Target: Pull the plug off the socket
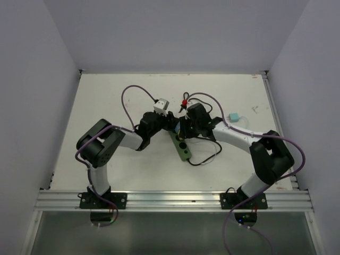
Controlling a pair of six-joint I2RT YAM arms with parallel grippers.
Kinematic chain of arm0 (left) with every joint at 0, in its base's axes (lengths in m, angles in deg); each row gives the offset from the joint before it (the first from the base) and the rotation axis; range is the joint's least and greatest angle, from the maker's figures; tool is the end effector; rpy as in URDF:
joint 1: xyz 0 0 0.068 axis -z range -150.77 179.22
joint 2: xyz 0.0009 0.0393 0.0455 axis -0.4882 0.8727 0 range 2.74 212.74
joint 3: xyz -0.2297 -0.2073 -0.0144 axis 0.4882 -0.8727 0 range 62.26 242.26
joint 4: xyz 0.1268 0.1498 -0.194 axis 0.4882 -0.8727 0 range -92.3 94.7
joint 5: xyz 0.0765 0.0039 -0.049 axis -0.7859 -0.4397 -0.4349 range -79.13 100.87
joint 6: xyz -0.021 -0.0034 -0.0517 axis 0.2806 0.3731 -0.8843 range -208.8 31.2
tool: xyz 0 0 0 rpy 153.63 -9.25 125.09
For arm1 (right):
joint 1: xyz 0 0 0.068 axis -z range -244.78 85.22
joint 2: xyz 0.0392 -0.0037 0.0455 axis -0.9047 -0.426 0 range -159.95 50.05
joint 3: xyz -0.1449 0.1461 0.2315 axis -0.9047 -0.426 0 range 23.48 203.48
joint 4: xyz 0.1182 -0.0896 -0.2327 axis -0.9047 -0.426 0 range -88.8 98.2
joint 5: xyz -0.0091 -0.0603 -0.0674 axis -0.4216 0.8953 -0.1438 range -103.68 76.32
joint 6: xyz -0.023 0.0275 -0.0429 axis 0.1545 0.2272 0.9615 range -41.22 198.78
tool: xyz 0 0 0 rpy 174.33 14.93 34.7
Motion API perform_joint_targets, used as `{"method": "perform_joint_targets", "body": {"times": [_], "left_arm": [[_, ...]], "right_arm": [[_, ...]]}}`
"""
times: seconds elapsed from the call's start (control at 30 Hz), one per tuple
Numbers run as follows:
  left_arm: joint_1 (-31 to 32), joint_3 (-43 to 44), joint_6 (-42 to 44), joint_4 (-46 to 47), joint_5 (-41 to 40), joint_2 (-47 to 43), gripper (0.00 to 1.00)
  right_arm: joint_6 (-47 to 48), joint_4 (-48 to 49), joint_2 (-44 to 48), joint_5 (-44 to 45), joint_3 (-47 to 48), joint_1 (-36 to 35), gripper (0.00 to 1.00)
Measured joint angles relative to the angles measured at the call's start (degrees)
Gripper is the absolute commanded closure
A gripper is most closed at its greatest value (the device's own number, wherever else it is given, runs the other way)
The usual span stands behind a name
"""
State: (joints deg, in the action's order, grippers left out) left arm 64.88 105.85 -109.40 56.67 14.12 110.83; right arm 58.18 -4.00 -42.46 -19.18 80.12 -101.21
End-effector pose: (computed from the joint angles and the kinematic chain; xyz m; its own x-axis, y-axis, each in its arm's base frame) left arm 0.3155 -0.2291 0.1670 -0.3856 -0.1557 -0.9094 0.5247 0.7737 -0.3549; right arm 0.2831 0.2134 0.2277 -0.7864 -0.1451 -0.6004 -0.3908 0.8696 0.3017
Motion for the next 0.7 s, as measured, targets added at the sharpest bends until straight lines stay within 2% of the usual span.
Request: {"method": "perform_joint_targets", "body": {"times": [0.1, 0.4, 0.53, 0.7], "left_arm": [[0.0, 0.0, -0.6, -0.1, 0.2, 0.0, 0.47], [-0.4, -0.9, -3.1, 0.8, 0.3, 0.1, 0.51], [-0.4, -1.6, -4.1, 1.8, 0.2, 0.1, 0.52], [-0.4, -2.2, -4.9, 2.3, 0.1, 0.0, 0.53]], "right_arm": [[1.0, -2.4, -0.7, 3.9, 1.9, -2.4, 1.00], [2.7, -11.1, -5.9, 23.8, 10.1, -12.6, 1.00], [2.7, -11.5, -6.0, 26.4, 10.1, -13.7, 1.00], [2.1, -10.6, -5.4, 25.2, 9.2, -13.2, 1.00]]}}
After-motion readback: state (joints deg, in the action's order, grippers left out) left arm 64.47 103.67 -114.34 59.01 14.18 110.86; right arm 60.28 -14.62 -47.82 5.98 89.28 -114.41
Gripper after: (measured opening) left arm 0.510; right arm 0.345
